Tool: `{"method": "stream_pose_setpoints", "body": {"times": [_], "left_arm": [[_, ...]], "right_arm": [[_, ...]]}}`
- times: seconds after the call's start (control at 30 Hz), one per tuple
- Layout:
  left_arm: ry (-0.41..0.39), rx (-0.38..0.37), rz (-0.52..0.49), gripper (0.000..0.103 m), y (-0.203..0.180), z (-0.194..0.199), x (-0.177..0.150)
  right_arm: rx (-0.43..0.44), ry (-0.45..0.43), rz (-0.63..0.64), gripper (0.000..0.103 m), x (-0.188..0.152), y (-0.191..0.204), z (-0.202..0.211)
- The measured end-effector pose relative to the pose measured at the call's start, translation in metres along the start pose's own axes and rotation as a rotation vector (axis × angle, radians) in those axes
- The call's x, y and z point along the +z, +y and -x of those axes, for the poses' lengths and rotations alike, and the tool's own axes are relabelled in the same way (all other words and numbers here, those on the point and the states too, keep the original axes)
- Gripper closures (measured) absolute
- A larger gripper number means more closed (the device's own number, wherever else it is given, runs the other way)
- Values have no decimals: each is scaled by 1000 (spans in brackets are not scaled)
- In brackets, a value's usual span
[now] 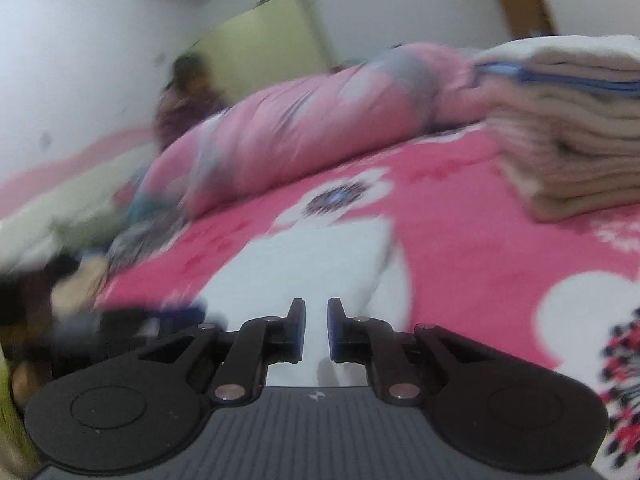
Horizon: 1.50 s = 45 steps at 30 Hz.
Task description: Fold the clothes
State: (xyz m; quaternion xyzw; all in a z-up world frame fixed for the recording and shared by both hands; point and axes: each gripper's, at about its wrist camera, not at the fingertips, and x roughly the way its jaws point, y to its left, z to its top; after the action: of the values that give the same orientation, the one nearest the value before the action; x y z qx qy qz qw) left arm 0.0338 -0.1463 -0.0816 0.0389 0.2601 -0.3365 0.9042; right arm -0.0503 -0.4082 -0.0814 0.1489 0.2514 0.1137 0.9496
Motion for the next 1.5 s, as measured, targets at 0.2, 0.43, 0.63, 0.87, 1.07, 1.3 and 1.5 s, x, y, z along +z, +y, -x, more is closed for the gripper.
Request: {"method": "stream_pose_setpoints", "body": {"times": [0.2,0.43,0.63,0.87,1.07,1.3,1.5], "left_arm": [[75,65,31,49,-2,22,-24],[63,78,38,49,-6,36,-41],[54,46,137,50,7,39,-50],[41,11,185,50,16,46,-52],[-11,68,199,50,16,63,-42],[81,127,277,49,33,46,-20],[192,223,316,41,47,16,-1]], "right_arm": [[-243,35,-185,88,-13,-22,4],[-107,-100,-40,88,-3,22,27],[-139,91,53,89,-36,30,-11],[-168,36,47,88,-24,50,-5],[-109,-29,99,88,0,68,-27],[-148,49,68,88,-29,61,-71],[-188,-14,-8,76,6,61,-51]]}}
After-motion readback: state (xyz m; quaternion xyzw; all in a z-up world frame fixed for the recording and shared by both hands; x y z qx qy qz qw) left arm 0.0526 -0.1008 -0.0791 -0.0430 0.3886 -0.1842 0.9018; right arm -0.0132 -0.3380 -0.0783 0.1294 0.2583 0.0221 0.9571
